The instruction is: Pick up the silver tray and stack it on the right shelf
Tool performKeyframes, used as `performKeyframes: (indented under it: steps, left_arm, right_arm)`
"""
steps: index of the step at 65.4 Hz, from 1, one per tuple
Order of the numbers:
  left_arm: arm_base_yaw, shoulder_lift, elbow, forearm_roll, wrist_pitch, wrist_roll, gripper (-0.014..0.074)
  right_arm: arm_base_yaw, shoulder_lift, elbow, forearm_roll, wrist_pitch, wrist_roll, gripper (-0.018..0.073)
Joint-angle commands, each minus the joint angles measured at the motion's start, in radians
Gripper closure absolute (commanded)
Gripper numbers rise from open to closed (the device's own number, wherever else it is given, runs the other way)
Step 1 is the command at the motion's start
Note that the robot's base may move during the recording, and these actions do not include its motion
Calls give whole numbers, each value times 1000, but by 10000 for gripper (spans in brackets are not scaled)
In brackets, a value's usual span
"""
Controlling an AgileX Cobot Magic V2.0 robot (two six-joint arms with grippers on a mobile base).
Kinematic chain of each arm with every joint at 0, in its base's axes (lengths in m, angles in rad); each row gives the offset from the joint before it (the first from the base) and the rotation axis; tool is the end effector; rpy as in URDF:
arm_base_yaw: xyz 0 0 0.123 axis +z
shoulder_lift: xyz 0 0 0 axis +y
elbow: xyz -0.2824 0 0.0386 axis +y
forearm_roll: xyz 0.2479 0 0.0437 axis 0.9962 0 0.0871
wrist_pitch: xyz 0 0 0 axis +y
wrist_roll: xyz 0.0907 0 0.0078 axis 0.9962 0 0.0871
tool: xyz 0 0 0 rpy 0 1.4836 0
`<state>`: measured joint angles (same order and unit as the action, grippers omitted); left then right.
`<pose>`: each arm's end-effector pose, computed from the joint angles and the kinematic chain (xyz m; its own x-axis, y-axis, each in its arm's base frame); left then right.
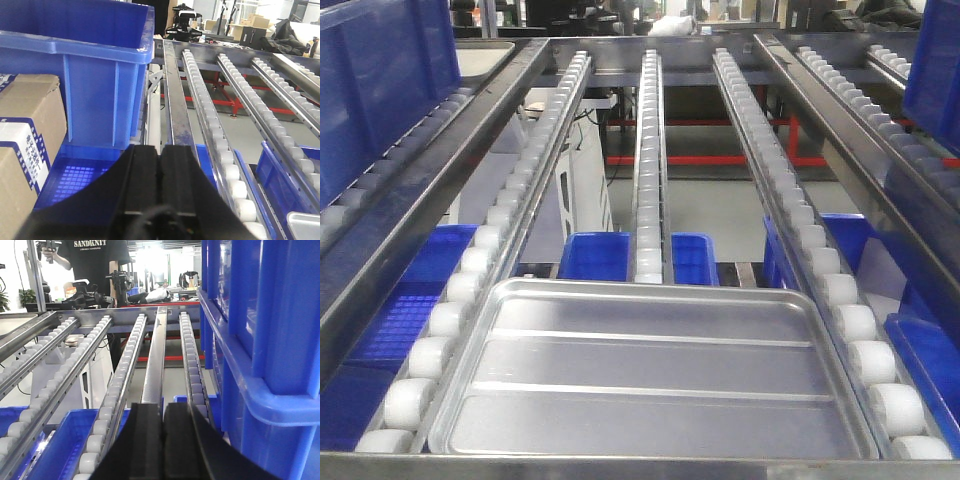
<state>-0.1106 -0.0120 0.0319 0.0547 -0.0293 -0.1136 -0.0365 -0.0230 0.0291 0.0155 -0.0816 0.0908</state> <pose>0.0561 -0.0064 0.2056 0.0891 -0.0691 -0.9936 0.1174 0.9914 -0.0585 0.0548 -0.0021 0.2119 0.1650 0.1001 -0.9812 0.0204 0.9943 0.1049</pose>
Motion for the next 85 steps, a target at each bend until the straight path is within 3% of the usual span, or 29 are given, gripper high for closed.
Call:
performKeyframes:
  steps: [1,35,45,53,56,65,71,78,85]
  left_arm:
    - [-1,-8,23,-7,-79,0,677]
    - [-1,-8,23,-7,-79,0,677]
    - [-1,-8,23,46,-88,0,677]
    - [-1,-8,1,41,-74,-2,677]
    - [-4,-6,-27,31,-28,-2,677]
    - [-22,60,-191,17,259,-2,677]
    - [-36,167,-312,17,418,-2,677]
    - [-49,353,-430,17,623,-2,677]
    - [-49,528,-499,-31,667,-2,677]
  right_arm:
    - [-1,-5,-41,-2,-86,-8,511]
    - [-1,-5,-41,-2,-86,-8,511]
    - [-1,-5,-41,-3,-91,-11,511]
    - [4,-5,-49,-3,-43,-5,511]
    - [9,-1,-72,-3,11,-5,511]
    - [42,83,-203,-3,294,-6,511]
    - [72,204,-297,-3,469,-6,511]
    - [101,375,-376,-1,580,-6,511]
    - [112,551,-429,55,628,-6,511]
